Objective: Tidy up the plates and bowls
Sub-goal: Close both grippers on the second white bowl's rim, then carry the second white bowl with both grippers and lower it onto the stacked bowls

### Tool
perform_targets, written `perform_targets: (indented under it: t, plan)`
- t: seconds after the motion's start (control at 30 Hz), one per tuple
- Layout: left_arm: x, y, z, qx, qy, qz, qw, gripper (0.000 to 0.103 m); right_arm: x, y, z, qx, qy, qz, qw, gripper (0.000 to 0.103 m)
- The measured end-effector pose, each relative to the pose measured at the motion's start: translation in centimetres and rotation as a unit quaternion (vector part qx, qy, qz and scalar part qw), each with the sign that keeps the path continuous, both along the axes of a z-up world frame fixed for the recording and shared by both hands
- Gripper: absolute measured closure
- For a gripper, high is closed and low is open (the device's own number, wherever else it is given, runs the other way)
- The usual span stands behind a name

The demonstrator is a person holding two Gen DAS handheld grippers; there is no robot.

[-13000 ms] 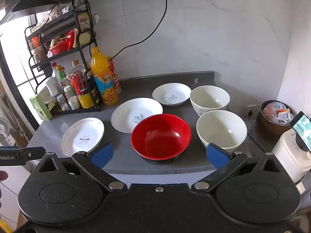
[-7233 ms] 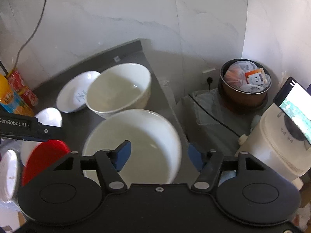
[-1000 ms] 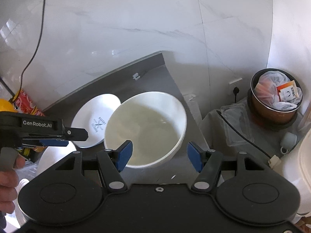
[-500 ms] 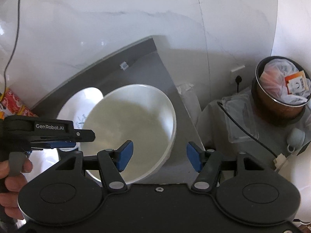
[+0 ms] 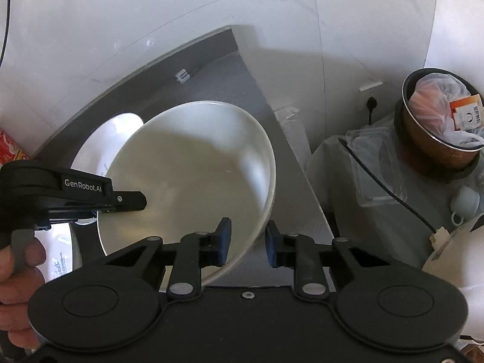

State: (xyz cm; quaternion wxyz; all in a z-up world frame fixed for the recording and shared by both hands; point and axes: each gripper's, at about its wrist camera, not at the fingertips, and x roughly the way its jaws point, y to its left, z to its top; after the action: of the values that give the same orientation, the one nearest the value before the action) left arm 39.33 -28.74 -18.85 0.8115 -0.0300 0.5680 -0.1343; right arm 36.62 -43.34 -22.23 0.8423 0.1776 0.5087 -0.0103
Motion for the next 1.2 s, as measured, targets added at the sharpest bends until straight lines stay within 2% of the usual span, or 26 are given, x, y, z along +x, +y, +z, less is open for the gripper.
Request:
perform_targets:
  t: [0.4, 1.2]
  plan:
    - [-1.2, 1.7, 2.8, -0.016, -0.029, -0.019, 0.9993, 0.099, -1.7, 1.2, 2.4, -0.005, -0.023, -0.001, 1.000, 0.080]
    - [-5.7, 8.7, 9.7, -0.069, -0.050, -0.031, 0.9958, 0.099, -7.0, 6.7, 10.5, -0.041, -0.090, 0.000, 0.995, 0.080]
